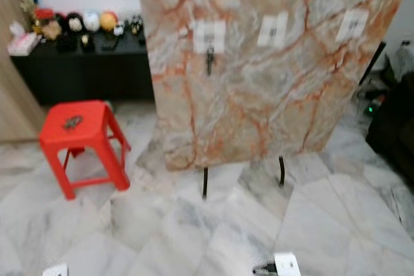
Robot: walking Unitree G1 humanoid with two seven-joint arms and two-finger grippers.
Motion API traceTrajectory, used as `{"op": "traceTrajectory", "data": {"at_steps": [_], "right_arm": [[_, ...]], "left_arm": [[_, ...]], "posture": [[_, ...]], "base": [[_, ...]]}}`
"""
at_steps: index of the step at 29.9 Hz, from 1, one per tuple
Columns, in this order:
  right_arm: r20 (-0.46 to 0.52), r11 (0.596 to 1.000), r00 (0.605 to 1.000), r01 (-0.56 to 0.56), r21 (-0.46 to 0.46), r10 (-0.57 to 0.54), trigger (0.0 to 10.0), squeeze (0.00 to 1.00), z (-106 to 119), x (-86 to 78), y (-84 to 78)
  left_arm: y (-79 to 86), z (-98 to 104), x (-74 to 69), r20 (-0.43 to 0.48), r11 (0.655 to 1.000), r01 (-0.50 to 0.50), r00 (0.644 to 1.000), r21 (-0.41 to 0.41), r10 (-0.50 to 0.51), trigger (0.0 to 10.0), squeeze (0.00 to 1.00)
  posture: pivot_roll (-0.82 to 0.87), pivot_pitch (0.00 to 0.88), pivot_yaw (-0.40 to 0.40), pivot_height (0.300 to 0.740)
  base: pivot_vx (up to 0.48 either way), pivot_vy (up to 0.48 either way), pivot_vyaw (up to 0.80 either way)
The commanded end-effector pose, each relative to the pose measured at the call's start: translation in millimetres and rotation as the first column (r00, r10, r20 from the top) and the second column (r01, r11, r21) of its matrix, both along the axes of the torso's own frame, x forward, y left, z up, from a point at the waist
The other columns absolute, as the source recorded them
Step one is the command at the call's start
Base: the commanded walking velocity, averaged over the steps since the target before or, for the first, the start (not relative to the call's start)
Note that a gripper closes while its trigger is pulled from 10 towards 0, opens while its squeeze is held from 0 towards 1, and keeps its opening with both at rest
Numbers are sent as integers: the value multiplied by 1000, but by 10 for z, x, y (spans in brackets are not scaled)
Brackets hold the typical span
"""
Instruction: Hang keys on a hook
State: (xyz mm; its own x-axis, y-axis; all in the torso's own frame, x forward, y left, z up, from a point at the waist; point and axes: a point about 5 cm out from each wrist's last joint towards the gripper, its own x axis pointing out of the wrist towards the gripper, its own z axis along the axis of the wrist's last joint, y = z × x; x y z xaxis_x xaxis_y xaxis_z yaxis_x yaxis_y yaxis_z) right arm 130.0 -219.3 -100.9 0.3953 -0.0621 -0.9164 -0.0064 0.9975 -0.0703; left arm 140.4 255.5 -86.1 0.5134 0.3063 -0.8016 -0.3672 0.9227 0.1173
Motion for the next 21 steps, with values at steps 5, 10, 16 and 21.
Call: {"op": "traceTrajectory", "data": {"at_steps": [5, 10, 16, 21], "right_arm": [[-2, 1000, 1000, -8, 1, 8, 10000, 0, 2, -8, -18], [-16, 1000, 1000, -16, 3, 16, 10000, 0, -15, -50, -2], [-26, 1000, 1000, -13, 10, 13, 10000, 0, -26, -65, 25], [-31, 999, 999, -32, -7, 32, 10000, 0, -18, -65, -16]], "left_arm": [[-16, -27, -52, -27, 1000, 19, 999, -14, -20, 10000, 0], [54, -32, -120, -53, 1000, 24, 998, -10, -24, 10000, 0], [244, 5, -200, -73, 1000, 5, 997, 12, -4, 10000, 0], [280, 0, -262, -80, 1000, -9, 997, 12, 10, 10000, 0]], "posture": [[-19, 0, -47, 740], [-16, 0, -34, 740], [-27, 0, -22, 740], [-20, 0, -40, 740]], "base": [[386, 0, 0], [371, 0, 0], [360, 0, 0], [361, 0, 0]]}}
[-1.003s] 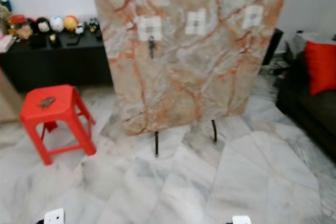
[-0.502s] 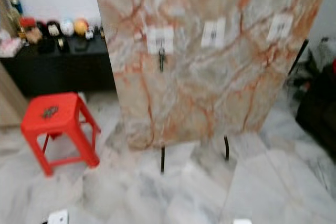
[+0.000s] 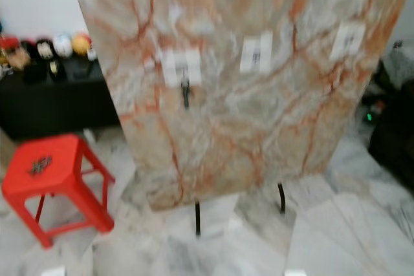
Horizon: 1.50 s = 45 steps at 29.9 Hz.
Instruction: Hang keys on a hook
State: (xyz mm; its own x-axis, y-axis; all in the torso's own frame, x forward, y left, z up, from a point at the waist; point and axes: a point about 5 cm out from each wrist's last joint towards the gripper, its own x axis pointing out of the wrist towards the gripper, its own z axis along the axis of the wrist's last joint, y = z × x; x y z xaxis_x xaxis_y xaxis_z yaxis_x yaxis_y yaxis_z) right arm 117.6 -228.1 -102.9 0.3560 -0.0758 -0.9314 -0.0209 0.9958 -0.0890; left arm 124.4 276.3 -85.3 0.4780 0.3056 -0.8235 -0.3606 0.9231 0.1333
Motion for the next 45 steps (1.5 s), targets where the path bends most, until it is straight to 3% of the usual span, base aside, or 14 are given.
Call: {"op": "traceTrajectory", "data": {"at_steps": [1, 9, 15, 21, 28, 45], "right_arm": [[12, 1000, 1000, -25, 9, 25, 10000, 0, 6, 60, 60], [-8, 999, 999, -44, -24, 44, 10000, 0, 25, 32, -66], [-19, 998, 999, -52, -38, 51, 10000, 0, 29, 7, -112], [-14, 998, 998, -57, -37, 56, 10000, 0, 29, 17, -102], [14, 1000, 1000, 19, -5, -19, 10000, 0, 22, 64, -16], [8, 1000, 1000, -19, 24, 18, 10000, 0, 11, 105, 94]], "left_arm": [[64, -17, -120, -40, 1000, -12, 999, 10, 12, 10000, 0], [-158, -124, -227, -84, 999, 5, 996, -34, -8, 10000, 0], [-344, -168, -184, -88, 998, 11, 996, -63, -17, 10000, 0], [-408, -165, -121, -65, 997, 33, 997, -77, -38, 10000, 0], [-317, -124, -72, -31, 998, 7, 999, -59, -9, 10000, 0], [43, -1, -49, -15, 1000, 12, 1000, -10, -12, 10000, 0]], "posture": [[-13, 0, -52, 740], [23, 0, -107, 740], [42, 0, -126, 740], [47, 0, -129, 740], [11, 0, -101, 740], [4, 0, -69, 740]], "base": [[360, 0, 0], [35, -68, 0], [0, -370, 0], [0, -52, 0], [0, 0, -223], [0, 0, -728]]}}
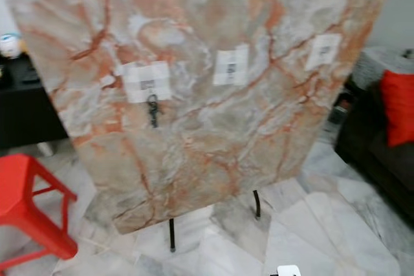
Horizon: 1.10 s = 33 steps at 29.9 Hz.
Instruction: Hang keys on a hook
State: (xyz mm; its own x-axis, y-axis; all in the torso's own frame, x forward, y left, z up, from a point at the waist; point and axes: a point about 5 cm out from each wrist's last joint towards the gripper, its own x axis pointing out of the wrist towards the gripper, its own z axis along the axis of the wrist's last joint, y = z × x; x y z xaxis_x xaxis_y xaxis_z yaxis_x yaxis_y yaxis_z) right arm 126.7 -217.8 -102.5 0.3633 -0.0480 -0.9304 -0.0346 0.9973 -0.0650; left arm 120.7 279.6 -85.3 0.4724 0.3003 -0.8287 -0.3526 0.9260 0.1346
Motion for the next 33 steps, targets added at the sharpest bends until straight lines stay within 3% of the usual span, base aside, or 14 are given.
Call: {"op": "traceTrajectory", "data": {"at_steps": [1, 9, 13, 17, 27, 33], "right_arm": [[0, 1000, 1000, -5, 0, 5, 10000, 0, 7, 15, -10], [-4, 1000, 1000, -6, 0, 6, 10000, 0, 6, 6, -20], [-5, 1000, 1000, -15, 0, 15, 10000, 0, 8, 10, -22], [-5, 1000, 1000, -17, 2, 17, 10000, 0, 9, 15, -19], [-5, 1000, 1000, -23, 7, 23, 10000, 0, 10, 24, -10], [-4, 1000, 1000, -23, 8, 23, 10000, 0, 11, 28, -6]], "left_arm": [[14, 0, -13, -5, 1000, 8, 1000, -9, -8, 10000, 0], [-29, -26, -55, -13, 1000, 15, 1000, -13, -16, 10000, 0], [-308, -114, -58, -13, 999, 21, 1000, -43, -22, 10000, 0], [-437, -134, -10, -9, 998, 39, 999, -54, -40, 10000, 0], [-497, -134, 38, -4, 998, 44, 999, -55, -45, 10000, 0], [-316, -70, 70, 39, 999, 25, 999, -22, -24, 10000, 0]], "posture": [[3, 0, -69, 740], [4, 0, -75, 740], [4, 0, -79, 740], [3, 0, -79, 740], [3, 0, -77, 740], [7, 0, -77, 740]], "base": [[0, 0, -719], [0, -185, -715], [0, 0, -708], [0, 0, -709], [0, -154, -704], [0, 0, -700]]}}
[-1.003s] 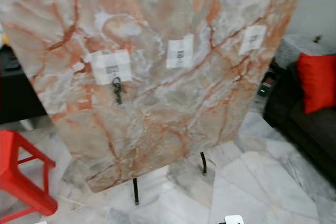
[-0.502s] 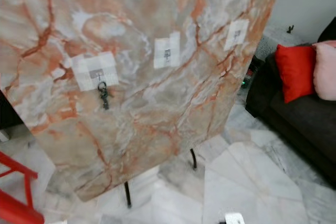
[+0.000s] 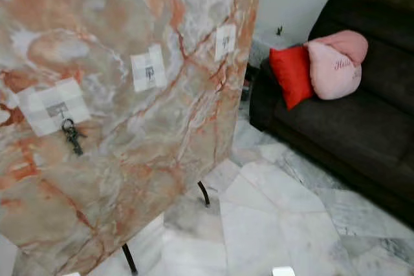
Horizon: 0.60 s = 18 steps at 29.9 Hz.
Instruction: Hang keys on a hook
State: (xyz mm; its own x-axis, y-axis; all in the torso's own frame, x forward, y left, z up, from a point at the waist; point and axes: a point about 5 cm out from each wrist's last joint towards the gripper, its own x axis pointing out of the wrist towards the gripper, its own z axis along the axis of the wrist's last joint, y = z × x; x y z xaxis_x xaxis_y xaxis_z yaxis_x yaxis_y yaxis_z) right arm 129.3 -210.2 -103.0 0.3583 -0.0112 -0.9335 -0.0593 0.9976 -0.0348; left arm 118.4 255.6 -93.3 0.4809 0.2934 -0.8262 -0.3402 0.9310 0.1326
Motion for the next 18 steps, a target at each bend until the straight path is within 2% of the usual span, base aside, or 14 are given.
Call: {"op": "traceTrajectory", "data": {"at_steps": [1, 3, 5, 6, 7, 8, 10, 11, 12, 13, 14, 15, 17, 18], "right_arm": [[2, 1000, 1000, 1, -22, -1, 10000, 0, 16, 1, -82], [17, 1000, 1000, 3, -22, -2, 10000, 0, 22, 15, -87], [18, 1000, 1000, 2, -24, -2, 10000, 0, 24, 17, -91], [16, 1000, 1000, -2, -29, 2, 10000, 0, 25, 17, -98], [15, 1000, 1000, -3, -31, 3, 10000, 0, 26, 18, -101], [16, 999, 1000, -6, -31, 7, 10000, 0, 27, 19, -104], [17, 999, 1000, -10, -32, 11, 10000, 0, 29, 18, -110], [20, 999, 1000, -10, -32, 11, 10000, 0, 31, 18, -119], [21, 999, 1000, -10, -32, 11, 10000, 0, 32, 18, -122], [21, 999, 1000, -10, -32, 11, 10000, 0, 32, 18, -122], [23, 999, 1000, -11, -33, 12, 10000, 0, 33, 17, -130], [24, 999, 1000, -11, -36, 12, 10000, 0, 37, 17, -144], [20, 999, 1000, -20, -42, 21, 10000, 0, 38, 15, -156], [18, 999, 1000, -23, -44, 24, 10000, 0, 39, 14, -160]], "left_arm": [[-66, 18, 108, 39, 1000, 11, 999, -21, -10, 10000, 0], [59, 175, 394, 144, 999, 37, 989, 10, -38, 10000, 0], [92, 219, 462, 171, 999, 46, 984, 19, -49, 10000, 0], [143, 293, 562, 216, 998, 60, 974, 36, -66, 10000, 0], [157, 320, 599, 234, 997, 67, 969, 44, -75, 10000, 0], [159, 383, 687, 284, 994, 90, 953, 65, -104, 10000, 0], [144, 447, 768, 336, 989, 113, 932, 92, -137, 10000, 0], [92, 572, 887, 443, 981, 140, 877, 136, -187, 10000, 0], [71, 618, 922, 479, 978, 147, 854, 150, -202, 10000, 0], [71, 618, 922, 479, 978, 147, 854, 150, -202, 10000, 0], [12, 734, 984, 551, 968, 168, 798, 187, -245, 10000, 0], [-147, 937, 1034, 632, 945, 217, 703, 243, -325, 10000, 0], [-311, 1110, 1023, 668, 914, 267, 624, 306, -406, 10000, 0], [-355, 1156, 1015, 676, 906, 279, 603, 319, -424, 10000, 0]], "posture": [[7, 0, -77, 740], [19, 0, -83, 740], [26, 0, -89, 740], [33, 0, -94, 740], [33, 0, -94, 740], [37, 0, -97, 740], [37, 0, -100, 740], [40, 0, -104, 740], [40, 0, -104, 740], [40, 0, -104, 740], [45, 0, -110, 740], [56, 0, -119, 740], [58, 0, -123, 740], [59, 0, -125, 740]], "base": [[0, 0, -700], [0, 0, -328], [0, 0, 0], [0, 0, 0], [0, 0, 0], [0, 0, 0], [0, 0, 0], [0, 0, 0], [0, 0, 0], [0, 0, 0], [0, 0, 0], [0, 0, 0], [0, 0, 0], [0, 0, 0]]}}
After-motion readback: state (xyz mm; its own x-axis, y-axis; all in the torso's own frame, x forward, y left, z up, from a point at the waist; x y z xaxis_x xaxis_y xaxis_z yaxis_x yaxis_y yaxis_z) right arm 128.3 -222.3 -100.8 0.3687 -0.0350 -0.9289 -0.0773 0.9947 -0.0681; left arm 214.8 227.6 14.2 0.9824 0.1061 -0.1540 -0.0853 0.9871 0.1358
